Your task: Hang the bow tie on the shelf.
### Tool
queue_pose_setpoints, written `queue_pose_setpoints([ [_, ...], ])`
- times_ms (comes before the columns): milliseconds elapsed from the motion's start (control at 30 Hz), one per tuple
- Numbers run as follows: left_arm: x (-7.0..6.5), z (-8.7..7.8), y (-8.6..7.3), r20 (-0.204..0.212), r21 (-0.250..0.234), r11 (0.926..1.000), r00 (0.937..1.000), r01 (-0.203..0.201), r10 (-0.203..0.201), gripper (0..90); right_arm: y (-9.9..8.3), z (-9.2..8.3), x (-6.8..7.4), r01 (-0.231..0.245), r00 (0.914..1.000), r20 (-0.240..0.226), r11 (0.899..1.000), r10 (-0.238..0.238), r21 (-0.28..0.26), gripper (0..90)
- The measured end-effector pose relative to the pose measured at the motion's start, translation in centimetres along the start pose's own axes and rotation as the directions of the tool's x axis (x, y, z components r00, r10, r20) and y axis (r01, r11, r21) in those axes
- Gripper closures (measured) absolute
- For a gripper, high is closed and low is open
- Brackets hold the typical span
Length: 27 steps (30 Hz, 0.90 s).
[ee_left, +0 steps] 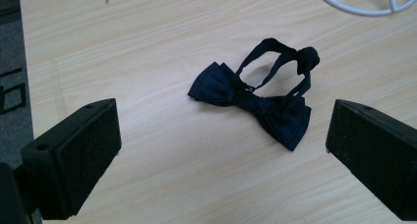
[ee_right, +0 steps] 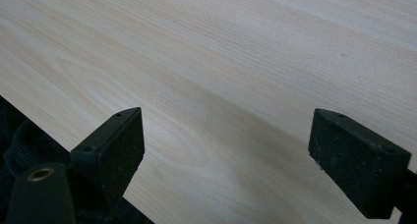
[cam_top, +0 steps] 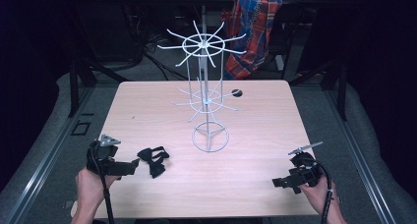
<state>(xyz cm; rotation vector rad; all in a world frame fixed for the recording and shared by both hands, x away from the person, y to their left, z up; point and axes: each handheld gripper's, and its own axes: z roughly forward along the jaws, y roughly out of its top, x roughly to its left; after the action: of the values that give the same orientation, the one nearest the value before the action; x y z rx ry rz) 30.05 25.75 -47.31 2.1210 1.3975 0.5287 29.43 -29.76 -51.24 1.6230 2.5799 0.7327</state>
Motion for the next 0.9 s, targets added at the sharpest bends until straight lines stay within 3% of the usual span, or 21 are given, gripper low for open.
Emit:
queue_pose_setpoints([
  [100,-0.1,0.1,0.0,0.000,-0.003,1.0000,1.0000,0.004,-0.004,0.0,-0.1,0.2,0.2,-0.020,0.9993,-0.031,1.000,0.020,-0.022,13.3],
  [133,-0.1,0.1,0.0,0.001,0.001,1.0000,1.0000,0.002,-0.002,0.1,0.0,0.2,0.2,-0.019,0.9995,-0.024,1.000,0.019,-0.024,13.3],
  [167,-0.1,0.1,0.0,0.004,0.005,1.0000,1.0000,0.002,-0.002,0.1,0.0,0.0,0.1,0.001,0.9999,0.016,1.000,0.000,-0.005,13.3],
  [233,-0.1,0.2,0.0,0.007,0.005,1.0000,1.0000,0.006,-0.006,0.1,0.0,0.0,0.1,-0.003,1.0000,0.006,1.000,0.003,-0.007,13.4],
  [267,-0.2,0.3,0.0,0.003,0.002,1.0000,1.0000,0.002,-0.002,0.1,0.0,0.2,0.2,-0.019,0.9995,-0.025,1.000,0.019,-0.023,13.3],
  [533,-1.0,0.8,0.4,0.017,0.007,0.9999,0.9998,-0.008,0.008,0.0,0.0,0.3,0.2,-0.022,0.9995,-0.021,1.000,0.021,-0.022,13.4],
  [567,-1.1,0.9,0.4,0.022,0.014,0.9998,0.9996,-0.015,0.015,0.0,0.0,0.1,0.1,-0.007,1.0000,0.004,1.000,0.007,-0.002,13.4],
  [700,-1.3,1.4,0.5,0.037,0.022,0.9997,0.9992,-0.012,0.011,0.0,0.0,0.4,0.2,-0.024,0.9989,-0.040,1.000,0.024,-0.015,13.4],
  [800,-1.5,2.2,0.4,0.051,0.048,0.9988,0.9986,-0.014,0.012,0.0,0.1,0.2,0.3,-0.004,1.0000,-0.005,1.000,0.004,0.010,13.5],
  [900,-1.9,2.7,0.6,0.056,0.061,0.9977,0.9981,-0.030,0.026,0.0,0.0,0.5,0.3,-0.016,0.9994,-0.031,1.000,0.016,-0.008,13.5],
])
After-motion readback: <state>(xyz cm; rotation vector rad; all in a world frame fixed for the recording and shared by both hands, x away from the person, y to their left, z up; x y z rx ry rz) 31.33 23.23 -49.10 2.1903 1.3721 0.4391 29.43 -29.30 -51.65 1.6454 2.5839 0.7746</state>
